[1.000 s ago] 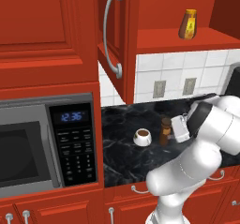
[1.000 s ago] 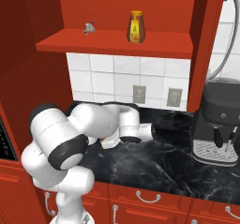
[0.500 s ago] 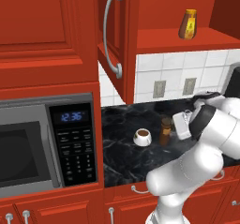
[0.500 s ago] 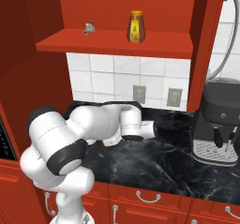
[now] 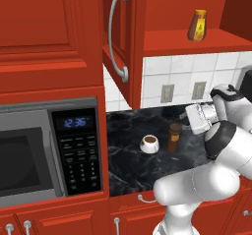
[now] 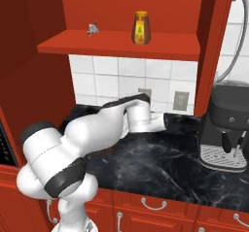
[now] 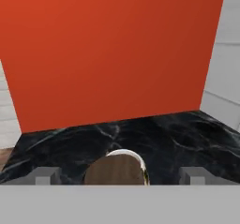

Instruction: Pick the cinnamon and honey bottle from the cabinet and place them next to the mug.

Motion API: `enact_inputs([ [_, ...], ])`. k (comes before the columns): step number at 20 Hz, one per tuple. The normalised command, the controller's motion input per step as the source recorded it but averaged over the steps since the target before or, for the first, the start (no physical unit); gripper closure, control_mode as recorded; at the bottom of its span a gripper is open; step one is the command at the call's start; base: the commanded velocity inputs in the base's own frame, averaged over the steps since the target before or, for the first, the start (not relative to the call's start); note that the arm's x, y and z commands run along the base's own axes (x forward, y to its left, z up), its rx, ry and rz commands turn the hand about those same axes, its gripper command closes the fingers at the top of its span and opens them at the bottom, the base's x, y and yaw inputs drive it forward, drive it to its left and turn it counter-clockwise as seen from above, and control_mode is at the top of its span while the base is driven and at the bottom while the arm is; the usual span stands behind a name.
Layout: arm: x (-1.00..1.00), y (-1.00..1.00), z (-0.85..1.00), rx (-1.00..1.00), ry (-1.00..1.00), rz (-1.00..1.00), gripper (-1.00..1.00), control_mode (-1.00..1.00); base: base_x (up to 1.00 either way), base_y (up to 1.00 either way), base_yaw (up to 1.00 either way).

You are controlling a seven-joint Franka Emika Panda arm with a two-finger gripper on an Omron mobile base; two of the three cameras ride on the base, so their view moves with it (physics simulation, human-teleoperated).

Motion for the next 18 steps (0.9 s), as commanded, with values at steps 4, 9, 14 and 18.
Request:
enact_inputs([
  [4,-0.18,0.0,0.55,0.0,-0.09,0.0,-1.0,-1.0,0.0,0.0,0.0],
  [9,-0.32,0.0,0.38,0.0,-0.01,-0.1,-1.0,-1.0,0.0,0.0,0.0],
  [14,-0.59,0.0,0.28,0.02,0.05,-0.42,-1.0,-1.0,0.0,0.0,0.0],
  [18,-0.47,0.0,0.37,0.05,0.15,-0.55,-1.0,-1.0,0.0,0.0,0.0],
])
